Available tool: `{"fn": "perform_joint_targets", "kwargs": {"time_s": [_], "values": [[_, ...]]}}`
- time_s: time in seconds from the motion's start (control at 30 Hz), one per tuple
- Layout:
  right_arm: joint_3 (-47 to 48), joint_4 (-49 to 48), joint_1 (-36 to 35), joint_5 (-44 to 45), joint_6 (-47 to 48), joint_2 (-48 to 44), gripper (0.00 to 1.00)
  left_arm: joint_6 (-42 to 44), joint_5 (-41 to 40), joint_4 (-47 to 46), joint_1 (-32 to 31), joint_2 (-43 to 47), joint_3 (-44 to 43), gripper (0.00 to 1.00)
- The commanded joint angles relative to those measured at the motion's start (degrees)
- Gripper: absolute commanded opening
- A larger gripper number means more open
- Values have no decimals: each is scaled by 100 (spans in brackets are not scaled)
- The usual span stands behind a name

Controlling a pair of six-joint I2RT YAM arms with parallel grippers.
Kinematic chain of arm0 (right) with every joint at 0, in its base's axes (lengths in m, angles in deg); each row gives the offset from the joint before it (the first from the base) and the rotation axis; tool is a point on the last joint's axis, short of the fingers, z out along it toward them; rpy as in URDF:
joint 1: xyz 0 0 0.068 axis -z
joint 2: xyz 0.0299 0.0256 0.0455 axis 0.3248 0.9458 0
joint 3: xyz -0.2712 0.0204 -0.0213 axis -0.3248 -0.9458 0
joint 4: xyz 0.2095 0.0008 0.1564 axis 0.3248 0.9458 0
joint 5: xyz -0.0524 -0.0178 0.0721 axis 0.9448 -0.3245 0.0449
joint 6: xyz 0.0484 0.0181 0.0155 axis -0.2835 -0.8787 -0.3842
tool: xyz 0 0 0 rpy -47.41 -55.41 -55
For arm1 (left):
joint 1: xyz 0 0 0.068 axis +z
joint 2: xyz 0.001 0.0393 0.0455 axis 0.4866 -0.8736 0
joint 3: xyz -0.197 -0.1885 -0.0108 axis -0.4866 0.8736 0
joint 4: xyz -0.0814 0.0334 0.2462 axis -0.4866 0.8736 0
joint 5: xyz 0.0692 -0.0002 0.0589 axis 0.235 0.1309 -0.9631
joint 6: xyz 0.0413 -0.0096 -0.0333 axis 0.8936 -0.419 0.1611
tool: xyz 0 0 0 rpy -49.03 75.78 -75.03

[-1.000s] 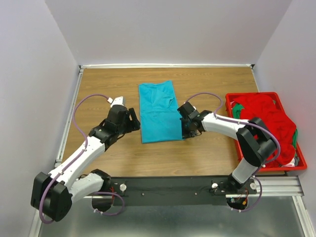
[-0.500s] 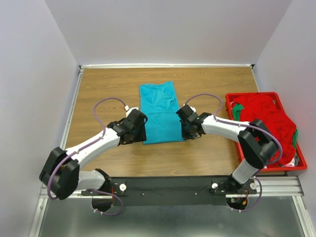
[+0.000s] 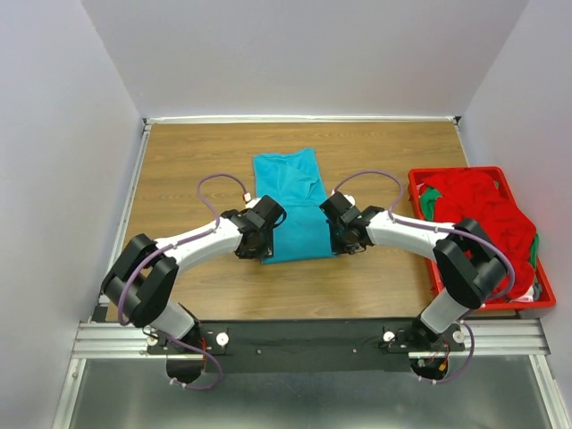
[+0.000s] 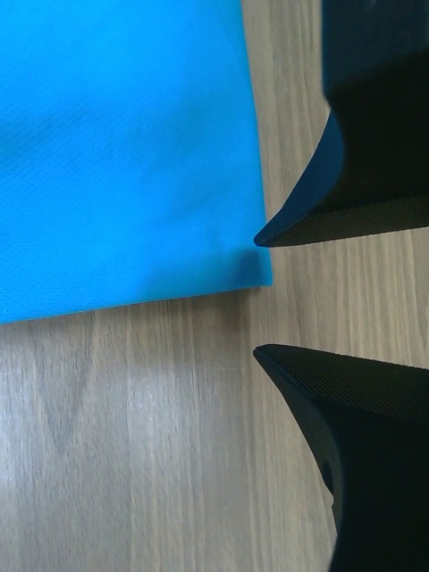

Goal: Fold and stack the t-shirts
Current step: Fold the tshirt

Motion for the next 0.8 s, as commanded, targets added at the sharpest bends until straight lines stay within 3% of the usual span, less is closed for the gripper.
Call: {"fn": "perform_joint_targets", "kwargs": {"time_s": [0.0,0.43,0.77], "values": [[-342,423,-50,235,127,99,1,-81,-126,-11,-117,-246,-181,54],[-430,299,-58,209,144,125,1,-195,-99,-143,-284,-703,-164,45],[-456,256,-58,218,144,73,1,-266,-3,-248,-355,-958,3,26]]}}
